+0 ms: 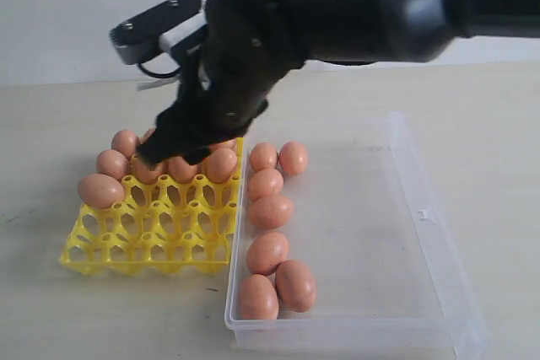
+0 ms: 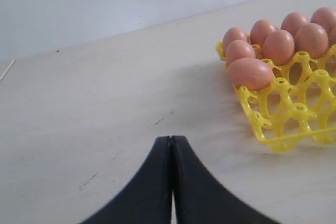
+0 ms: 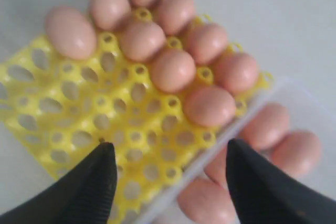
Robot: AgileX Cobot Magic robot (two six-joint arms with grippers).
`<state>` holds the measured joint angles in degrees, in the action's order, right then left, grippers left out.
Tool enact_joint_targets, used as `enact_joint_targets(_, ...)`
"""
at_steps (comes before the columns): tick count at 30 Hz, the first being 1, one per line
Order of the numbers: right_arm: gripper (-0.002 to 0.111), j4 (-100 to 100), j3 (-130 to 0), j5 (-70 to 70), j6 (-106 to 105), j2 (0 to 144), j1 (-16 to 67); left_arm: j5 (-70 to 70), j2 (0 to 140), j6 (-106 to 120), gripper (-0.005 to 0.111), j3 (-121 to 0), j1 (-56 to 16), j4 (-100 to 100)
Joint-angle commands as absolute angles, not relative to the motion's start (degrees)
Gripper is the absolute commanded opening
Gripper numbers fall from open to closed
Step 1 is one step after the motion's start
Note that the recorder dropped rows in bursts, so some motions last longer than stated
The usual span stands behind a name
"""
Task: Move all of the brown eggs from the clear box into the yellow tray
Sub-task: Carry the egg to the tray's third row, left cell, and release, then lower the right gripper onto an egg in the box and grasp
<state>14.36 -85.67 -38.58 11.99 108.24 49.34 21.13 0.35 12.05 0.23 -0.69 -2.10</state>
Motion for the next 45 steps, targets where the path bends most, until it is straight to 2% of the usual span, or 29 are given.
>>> enact_joint_targets(1,0.058,18.2,-75.5,-44.1,22.2,100.0,46.4,20.8,0.0,11.8,0.000,0.0,-0.6,-2.2)
enact_joint_targets(3,0.058,20.1,-67.9,-41.4,27.3,95.9,45.1,20.8,0.0,11.8,0.000,0.0,-0.6,-2.2)
enact_joint_targets(6,0.058,21.6,-63.7,-37.6,30.8,94.4,43.3,20.8,0.0,11.8,0.000,0.0,-0.6,-2.2)
enact_joint_targets(9,0.058,21.6,-64.0,-30.2,36.0,97.8,37.5,20.8,0.0,11.8,0.000,0.0,-0.6,-2.2)
enact_joint_targets(14,0.058,18.0,-70.9,-28.2,37.8,108.2,33.0,20.8,0.0,11.8,0.000,0.0,-0.6,-2.2)
enact_joint_targets(24,0.058,16.4,-80.8,-26.6,37.7,116.9,30.9,20.8,0.0,11.8,0.000,0.0,-0.6,-2.2)
enact_joint_targets(45,0.058,16.7,-83.9,-24.5,37.6,125.1,30.5,20.8,0.0,11.8,0.000,0.0,-0.6,-2.2)
